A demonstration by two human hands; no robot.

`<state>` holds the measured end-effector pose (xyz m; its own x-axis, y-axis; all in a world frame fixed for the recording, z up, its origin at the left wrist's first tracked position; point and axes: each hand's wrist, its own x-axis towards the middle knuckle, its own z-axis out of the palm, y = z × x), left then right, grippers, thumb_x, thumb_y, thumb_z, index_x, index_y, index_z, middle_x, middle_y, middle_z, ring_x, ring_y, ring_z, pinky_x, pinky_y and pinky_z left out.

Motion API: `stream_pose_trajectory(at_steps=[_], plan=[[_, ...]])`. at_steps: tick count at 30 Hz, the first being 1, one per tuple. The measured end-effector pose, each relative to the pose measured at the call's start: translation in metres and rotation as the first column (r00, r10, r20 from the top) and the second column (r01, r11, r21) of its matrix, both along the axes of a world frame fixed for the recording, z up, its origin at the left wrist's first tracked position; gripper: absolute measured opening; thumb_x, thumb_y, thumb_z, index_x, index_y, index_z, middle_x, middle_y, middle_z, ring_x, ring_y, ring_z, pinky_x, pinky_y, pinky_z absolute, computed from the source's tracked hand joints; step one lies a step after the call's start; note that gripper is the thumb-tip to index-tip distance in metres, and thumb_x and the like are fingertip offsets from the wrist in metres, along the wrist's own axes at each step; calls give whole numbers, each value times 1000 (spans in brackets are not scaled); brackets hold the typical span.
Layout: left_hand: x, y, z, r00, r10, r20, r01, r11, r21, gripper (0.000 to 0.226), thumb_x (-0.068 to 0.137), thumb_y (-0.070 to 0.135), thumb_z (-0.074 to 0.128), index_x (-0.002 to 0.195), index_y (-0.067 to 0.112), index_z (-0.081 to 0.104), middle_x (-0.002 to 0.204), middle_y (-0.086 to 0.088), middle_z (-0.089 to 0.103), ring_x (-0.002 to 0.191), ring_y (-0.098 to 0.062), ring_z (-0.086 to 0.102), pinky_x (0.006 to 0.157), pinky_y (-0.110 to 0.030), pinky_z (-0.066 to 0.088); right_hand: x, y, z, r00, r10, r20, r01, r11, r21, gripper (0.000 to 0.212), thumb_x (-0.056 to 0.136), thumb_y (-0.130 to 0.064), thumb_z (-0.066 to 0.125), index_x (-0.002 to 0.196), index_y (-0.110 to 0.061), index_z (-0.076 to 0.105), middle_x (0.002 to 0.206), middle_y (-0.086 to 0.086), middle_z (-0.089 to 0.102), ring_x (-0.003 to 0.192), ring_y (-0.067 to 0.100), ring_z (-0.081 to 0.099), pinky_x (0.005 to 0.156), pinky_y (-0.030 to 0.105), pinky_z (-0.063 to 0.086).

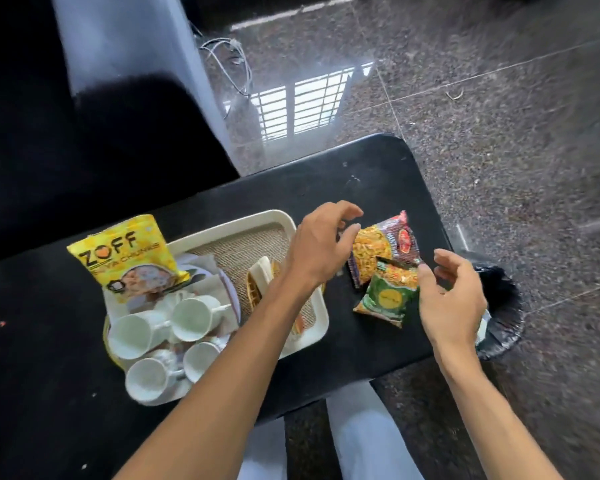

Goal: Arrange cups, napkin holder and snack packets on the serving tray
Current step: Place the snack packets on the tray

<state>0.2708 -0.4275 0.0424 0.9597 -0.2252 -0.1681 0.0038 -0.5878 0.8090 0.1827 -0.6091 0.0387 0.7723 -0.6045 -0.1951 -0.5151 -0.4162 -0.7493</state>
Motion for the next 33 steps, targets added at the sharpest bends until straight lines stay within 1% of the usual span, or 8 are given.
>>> stream_pose_trajectory(at_steps=[2,5,10,14,19,24,29,33], plan=[[12,-20,-10,998,-36,-45,38,998,44,25,97,21,63,121,16,68,117,-5,72,102,-19,70,92,-41,57,10,-24,-8,998,3,-57,-4,1000,-25,27,90,-24,66,117,-23,61,117,1,64,99,12,60,72,5,38],[26,-39,-28,982,-148,-120,164,977,136,36,99,26,60,133,15,61,129,-8,67,119,-23,64,102,-41,52,27,-50,-25,971,73,-227,-79,997,-14,37,90,-32,67,123,-18,60,120,3,64,102,16,59,82,20,39],[36,-50,-54,907,-289,-307,371,893,254,50,102,39,54,146,17,48,142,-9,59,130,-25,56,106,-44,48,50,-60,-46,866,251,-433,-196,966,169,51,88,-42,67,132,-19,55,124,1,64,98,12,56,86,28,42],[39,-51,-63,900,-281,-333,370,896,244,50,100,43,55,143,16,53,134,-10,65,124,-26,61,100,-43,50,60,-56,-50,836,354,-418,-268,930,251,49,87,-40,68,132,-23,55,124,-3,64,109,14,61,94,37,51],[46,-47,-64,903,-259,-344,347,910,225,43,100,38,58,134,13,61,116,-11,68,110,-26,62,91,-38,49,76,-53,-48,830,446,-335,-407,895,182,37,89,-29,69,125,-22,60,115,-6,67,102,9,61,84,25,47],[52,-37,-56,923,-208,-324,275,945,178,33,101,29,60,125,6,65,107,-6,65,106,-27,64,92,-42,53,98,-45,-43,818,504,-277,-493,863,115,32,89,-25,71,120,-20,65,114,-5,69,98,4,58,82,20,42],[53,-15,-43,968,-23,-250,46,995,85,25,98,21,65,118,5,65,113,-12,72,99,-24,71,90,-45,56,124,-28,-29,849,507,-149,-504,862,60,35,85,-26,75,118,-18,67,112,-7,70,97,2,60,82,17,43],[52,16,-24,975,157,-159,-152,988,38,19,97,19,66,112,9,68,108,-7,74,98,-20,70,88,-43,59,137,-1,-13,880,476,0,-471,870,149,35,83,-37,76,115,-24,69,105,-13,70,91,-1,65,81,15,51]])
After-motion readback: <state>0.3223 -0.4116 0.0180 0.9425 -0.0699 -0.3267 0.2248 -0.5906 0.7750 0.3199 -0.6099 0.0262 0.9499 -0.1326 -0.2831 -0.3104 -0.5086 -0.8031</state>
